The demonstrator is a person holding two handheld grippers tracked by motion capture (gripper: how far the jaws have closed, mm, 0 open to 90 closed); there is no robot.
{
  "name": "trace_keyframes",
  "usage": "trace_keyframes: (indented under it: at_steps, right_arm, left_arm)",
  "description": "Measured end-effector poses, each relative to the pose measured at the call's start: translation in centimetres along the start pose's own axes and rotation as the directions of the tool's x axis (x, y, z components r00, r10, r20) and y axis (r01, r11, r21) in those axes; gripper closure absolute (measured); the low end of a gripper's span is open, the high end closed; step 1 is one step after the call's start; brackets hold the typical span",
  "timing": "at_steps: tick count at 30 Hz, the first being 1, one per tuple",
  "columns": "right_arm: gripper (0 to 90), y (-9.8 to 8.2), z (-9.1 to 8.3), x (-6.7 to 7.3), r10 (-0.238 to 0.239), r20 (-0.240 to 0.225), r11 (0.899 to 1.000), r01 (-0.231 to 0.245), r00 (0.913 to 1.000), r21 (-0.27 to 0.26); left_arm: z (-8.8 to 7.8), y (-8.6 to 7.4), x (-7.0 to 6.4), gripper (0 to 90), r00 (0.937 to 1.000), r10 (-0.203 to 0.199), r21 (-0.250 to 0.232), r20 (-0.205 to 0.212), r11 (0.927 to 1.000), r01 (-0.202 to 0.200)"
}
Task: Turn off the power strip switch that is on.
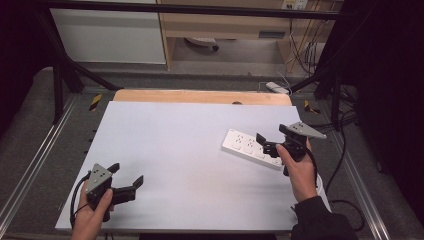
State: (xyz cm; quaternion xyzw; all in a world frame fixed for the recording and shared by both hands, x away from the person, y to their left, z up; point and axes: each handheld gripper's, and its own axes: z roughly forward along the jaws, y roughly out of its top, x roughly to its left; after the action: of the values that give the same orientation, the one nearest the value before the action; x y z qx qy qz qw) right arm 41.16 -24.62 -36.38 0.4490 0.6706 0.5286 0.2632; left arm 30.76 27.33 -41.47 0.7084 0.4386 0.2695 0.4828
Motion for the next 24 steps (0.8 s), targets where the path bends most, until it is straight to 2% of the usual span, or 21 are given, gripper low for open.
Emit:
trace_keyframes:
  at_steps: [15,20,24]
  right_arm:
    - [2.8,-1.1,-2.5,-0.1,-0.021,0.009,1.000,0.021,0.9997,-0.018]
    - [3.8,-2.1,-3.1,-0.2,-0.022,0.032,1.000,0.023,0.9993,-0.021]
    - [4.3,-3.2,-3.4,-0.1,-0.016,0.031,0.999,0.017,0.9994,-0.028]
  left_arm:
    - [0.0,0.0,0.0,5.1,1.0000,0.004,0.004,-0.003,1.0000,-0.004]
    - [0.0,0.0,0.0,5.2,1.0000,0.003,0.005,-0.003,1.0000,-0.003]
    - [0.0,0.0,-0.1,5.2,1.0000,0.003,0.005,-0.003,1.0000,-0.003]
